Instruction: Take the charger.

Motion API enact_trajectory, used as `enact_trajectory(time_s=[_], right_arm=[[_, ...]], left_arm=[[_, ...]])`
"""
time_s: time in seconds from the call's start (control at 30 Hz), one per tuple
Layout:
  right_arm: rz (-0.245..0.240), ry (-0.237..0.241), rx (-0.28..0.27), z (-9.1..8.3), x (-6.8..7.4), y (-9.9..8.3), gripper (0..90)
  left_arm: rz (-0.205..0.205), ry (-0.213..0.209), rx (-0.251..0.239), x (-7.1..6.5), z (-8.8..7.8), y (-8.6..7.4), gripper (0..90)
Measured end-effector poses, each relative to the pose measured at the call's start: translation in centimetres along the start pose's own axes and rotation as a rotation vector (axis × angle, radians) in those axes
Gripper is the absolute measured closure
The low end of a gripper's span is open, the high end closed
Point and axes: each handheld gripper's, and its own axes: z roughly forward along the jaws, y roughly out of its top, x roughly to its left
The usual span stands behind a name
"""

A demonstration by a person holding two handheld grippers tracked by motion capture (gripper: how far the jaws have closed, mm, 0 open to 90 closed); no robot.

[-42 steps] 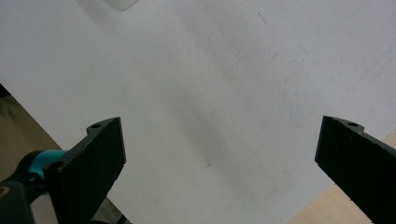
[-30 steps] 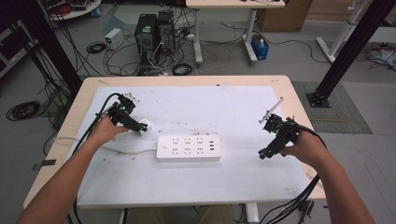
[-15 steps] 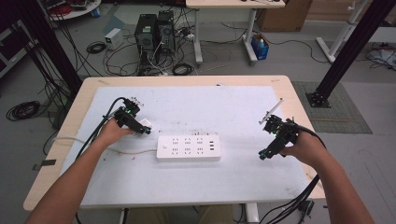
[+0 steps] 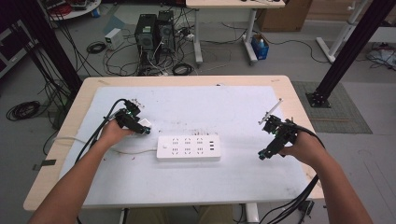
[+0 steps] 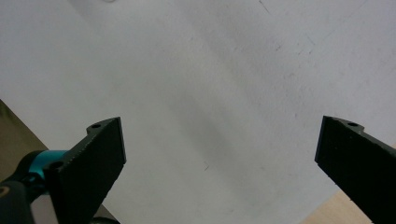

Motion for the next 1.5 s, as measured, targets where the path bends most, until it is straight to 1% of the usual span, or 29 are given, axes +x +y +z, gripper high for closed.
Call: enact_trajectory(time_s=[0.07,0.1,0.13,0.17,0.27,0.37,0.43,0.47,0.53,0.57,0.63,0.7,0.73,0.77,0.8,0.83,0.87,0.97,1.0,1.03,1.07,1.13,1.17,1.23,1.27,1.37,1.43,1.47,1.5], right_arm=[[-0.004,-0.002,0.0,0.0,-0.1,0.0,1.1],[0.001,-0.003,0.003,0.0,0.0,0.0,1.1],[0.001,-0.003,0.003,0.0,0.0,0.0,1.1],[0.007,-0.002,0.004,0.0,0.0,0.0,1.1],[0.002,-0.002,0.006,0.1,0.0,0.1,1.1],[-0.005,-0.001,0.005,0.1,0.0,0.1,1.1],[0.003,0.0,0.004,0.1,0.0,0.1,1.1],[0.009,-0.001,0.004,0.1,0.1,0.1,1.1],[0.008,-0.001,0.003,0.1,0.1,0.1,1.1],[0.005,-0.001,-0.001,0.0,0.0,0.0,1.1],[0.016,0.0,0.001,0.0,0.0,0.0,1.1],[0.016,-0.001,0.002,0.0,-0.1,0.0,1.1],[0.018,0.001,-0.004,0.1,-0.1,-0.1,1.1],[0.033,0.002,-0.007,0.1,-0.1,-0.2,1.1],[0.033,0.002,-0.007,0.1,-0.1,-0.2,1.1],[0.043,0.007,-0.018,0.1,-0.2,-0.3,1.1],[0.05,0.01,-0.019,0.1,-0.2,-0.4,1.1],[0.054,0.003,-0.026,0.2,-0.3,-0.7,1.1],[0.054,0.002,-0.028,0.2,-0.4,-0.7,1.1],[0.056,0.002,-0.03,0.2,-0.3,-0.7,1.1],[0.053,0.001,-0.029,0.2,-0.3,-0.7,1.1],[0.052,0.002,-0.03,0.1,-0.2,-0.6,1.1],[0.049,0.001,-0.032,0.2,-0.2,-0.6,1.1],[0.046,0.0,-0.034,0.2,-0.1,-0.5,1.1],[0.05,0.001,-0.032,0.1,0.0,-0.5,1.1],[0.043,-0.003,-0.034,0.1,-0.1,-0.4,1.1],[0.045,-0.007,-0.034,0.1,0.0,-0.4,1.1],[0.042,-0.006,-0.034,0.1,0.0,-0.4,1.1],[0.045,-0.006,-0.037,0.1,0.0,-0.4,1.1]], left_arm=[[0.017,-0.001,-0.003,-0.2,0.0,0.0,29.0],[0.027,-0.006,-0.003,-0.2,-0.1,0.1,31.4],[0.027,-0.006,-0.003,-0.2,-0.1,0.1,34.2],[0.038,-0.014,-0.004,-0.3,-0.1,0.1,34.2],[0.052,-0.026,-0.009,-0.5,-0.2,0.1,41.4],[0.054,-0.024,-0.01,-0.4,-0.2,0.1,42.0],[0.054,-0.026,-0.01,-0.4,-0.2,0.1,42.4],[0.048,-0.03,-0.012,-0.4,-0.2,0.0,42.5],[0.051,-0.031,-0.012,-0.4,-0.2,0.0,42.5],[0.06,-0.028,-0.017,-0.4,-0.2,0.0,42.6],[0.064,-0.027,-0.023,-0.4,-0.2,-0.1,42.7],[0.064,-0.027,-0.023,-0.4,-0.2,-0.1,42.7],[0.069,-0.023,-0.033,-0.5,-0.3,-0.2,42.7],[0.07,-0.014,-0.038,-0.5,-0.4,-0.3,42.7],[0.07,-0.014,-0.038,-0.5,-0.4,-0.3,42.7],[0.067,-0.015,-0.053,-0.5,-0.6,-0.4,42.7],[0.068,-0.014,-0.056,-0.5,-0.9,-0.4,42.7],[0.074,-0.012,-0.085,-0.7,-1.9,-0.3,42.7],[0.069,-0.015,-0.098,-0.7,-2.2,-0.3,42.7],[0.075,-0.019,-0.104,-0.7,-2.6,-0.2,42.7],[0.062,-0.021,-0.118,-0.9,-3.0,-0.2,42.7],[0.056,-0.024,-0.129,-1.0,-3.6,-0.2,42.8],[0.059,-0.022,-0.13,-1.0,-4.0,-0.2,42.7],[0.049,-0.024,-0.142,-1.3,-4.6,-0.2,42.7],[0.056,-0.024,-0.139,-1.5,-4.9,-0.1,42.7],[0.056,-0.017,-0.14,-2.2,-6.0,-0.1,42.7],[0.044,-0.019,-0.145,-2.6,-6.7,-0.2,42.7],[0.049,-0.013,-0.147,-2.8,-7.1,-0.2,42.7],[0.044,-0.011,-0.153,-3.1,-7.5,-0.2,42.7]])
